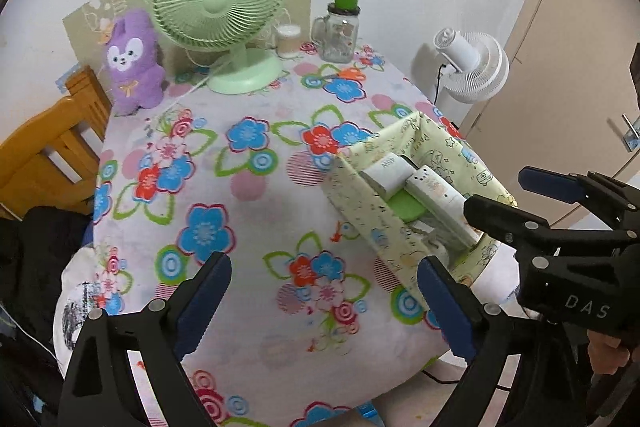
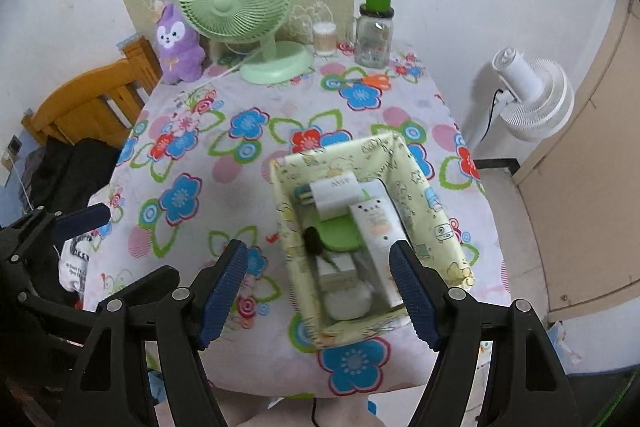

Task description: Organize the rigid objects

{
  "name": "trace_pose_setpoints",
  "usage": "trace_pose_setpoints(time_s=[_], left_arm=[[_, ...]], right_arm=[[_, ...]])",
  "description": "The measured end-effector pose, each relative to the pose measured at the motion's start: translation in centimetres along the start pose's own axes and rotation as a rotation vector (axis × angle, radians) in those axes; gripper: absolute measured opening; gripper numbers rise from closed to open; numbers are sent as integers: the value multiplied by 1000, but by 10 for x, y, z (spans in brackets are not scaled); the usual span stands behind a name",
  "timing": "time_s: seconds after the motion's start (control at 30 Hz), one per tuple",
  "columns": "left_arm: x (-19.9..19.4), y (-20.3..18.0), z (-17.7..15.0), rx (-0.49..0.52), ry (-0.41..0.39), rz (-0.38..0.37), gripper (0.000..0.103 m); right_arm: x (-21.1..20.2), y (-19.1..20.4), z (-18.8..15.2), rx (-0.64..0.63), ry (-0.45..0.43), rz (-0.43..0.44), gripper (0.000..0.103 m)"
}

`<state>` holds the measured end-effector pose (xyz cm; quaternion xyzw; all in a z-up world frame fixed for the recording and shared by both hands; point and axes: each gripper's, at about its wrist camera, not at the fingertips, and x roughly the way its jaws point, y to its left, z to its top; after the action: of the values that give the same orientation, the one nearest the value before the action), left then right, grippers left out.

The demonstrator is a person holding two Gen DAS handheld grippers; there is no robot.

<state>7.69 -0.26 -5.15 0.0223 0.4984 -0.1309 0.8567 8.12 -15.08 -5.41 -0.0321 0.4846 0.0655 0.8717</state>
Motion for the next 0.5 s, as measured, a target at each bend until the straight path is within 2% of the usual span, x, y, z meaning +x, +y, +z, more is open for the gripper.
trace_pose_setpoints(time_s=[0.27, 0.5], left_arm=[[-37, 37, -4, 4, -40, 2, 96], [-80, 47, 5, 70, -130, 84, 99]], right_arm=[[-26, 38, 0, 7, -52, -45, 80], [-55, 57, 8, 33, -102, -45, 85]])
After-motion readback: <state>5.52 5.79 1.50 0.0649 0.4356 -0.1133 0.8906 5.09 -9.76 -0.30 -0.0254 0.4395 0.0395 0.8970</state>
